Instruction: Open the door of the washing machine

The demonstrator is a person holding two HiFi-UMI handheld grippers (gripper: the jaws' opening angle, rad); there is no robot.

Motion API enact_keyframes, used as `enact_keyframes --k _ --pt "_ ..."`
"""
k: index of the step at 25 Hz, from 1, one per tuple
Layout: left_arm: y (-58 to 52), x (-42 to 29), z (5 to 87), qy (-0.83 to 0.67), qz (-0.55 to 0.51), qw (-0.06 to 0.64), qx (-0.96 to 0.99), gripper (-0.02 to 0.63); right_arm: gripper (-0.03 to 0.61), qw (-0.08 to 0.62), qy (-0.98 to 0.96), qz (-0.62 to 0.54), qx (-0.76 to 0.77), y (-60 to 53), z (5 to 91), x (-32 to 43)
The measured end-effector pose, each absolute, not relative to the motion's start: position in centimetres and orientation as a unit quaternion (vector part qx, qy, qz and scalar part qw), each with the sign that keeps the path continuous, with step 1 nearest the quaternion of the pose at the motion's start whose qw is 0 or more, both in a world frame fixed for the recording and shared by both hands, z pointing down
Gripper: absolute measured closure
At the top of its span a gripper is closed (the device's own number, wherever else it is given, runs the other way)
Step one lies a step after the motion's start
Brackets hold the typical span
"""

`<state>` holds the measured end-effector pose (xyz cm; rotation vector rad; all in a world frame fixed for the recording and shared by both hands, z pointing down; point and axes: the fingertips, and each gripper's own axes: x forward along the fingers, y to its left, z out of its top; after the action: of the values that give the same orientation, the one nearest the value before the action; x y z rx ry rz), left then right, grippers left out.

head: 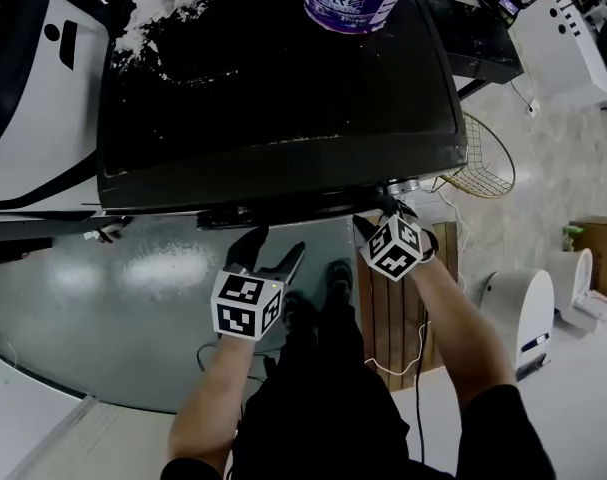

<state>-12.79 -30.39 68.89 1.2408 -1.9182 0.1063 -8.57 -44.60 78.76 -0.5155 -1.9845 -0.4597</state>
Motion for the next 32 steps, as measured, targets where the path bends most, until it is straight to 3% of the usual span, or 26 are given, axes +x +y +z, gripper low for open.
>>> enact_keyframes --k 11,21,28,32 --pt "-31.0 -10.9 69.2 -0.755 0.039 0.420 0.502 0.311 0.434 0.493 -0.801 -0.256 -0.222 -44.8 79.4 -8.6" --pt "-29.2 -8.6 70.2 -0.758 0.031 0.437 0.483 0.311 0.440 0.504 -0.805 -0.234 -0.207 -44.7 79.1 -8.4" --pt "-28.6 -8.3 69.8 -0.756 0.042 0.431 0.491 0.311 0.431 0.496 -0.772 -0.329 -0.223 -44.9 80.5 -8.4" --pt "-27.8 -8.1 69.9 -0.758 0.041 0.433 0.486 0.311 0.442 0.515 -0.767 -0.311 -0.223 -44.8 80.6 -8.3"
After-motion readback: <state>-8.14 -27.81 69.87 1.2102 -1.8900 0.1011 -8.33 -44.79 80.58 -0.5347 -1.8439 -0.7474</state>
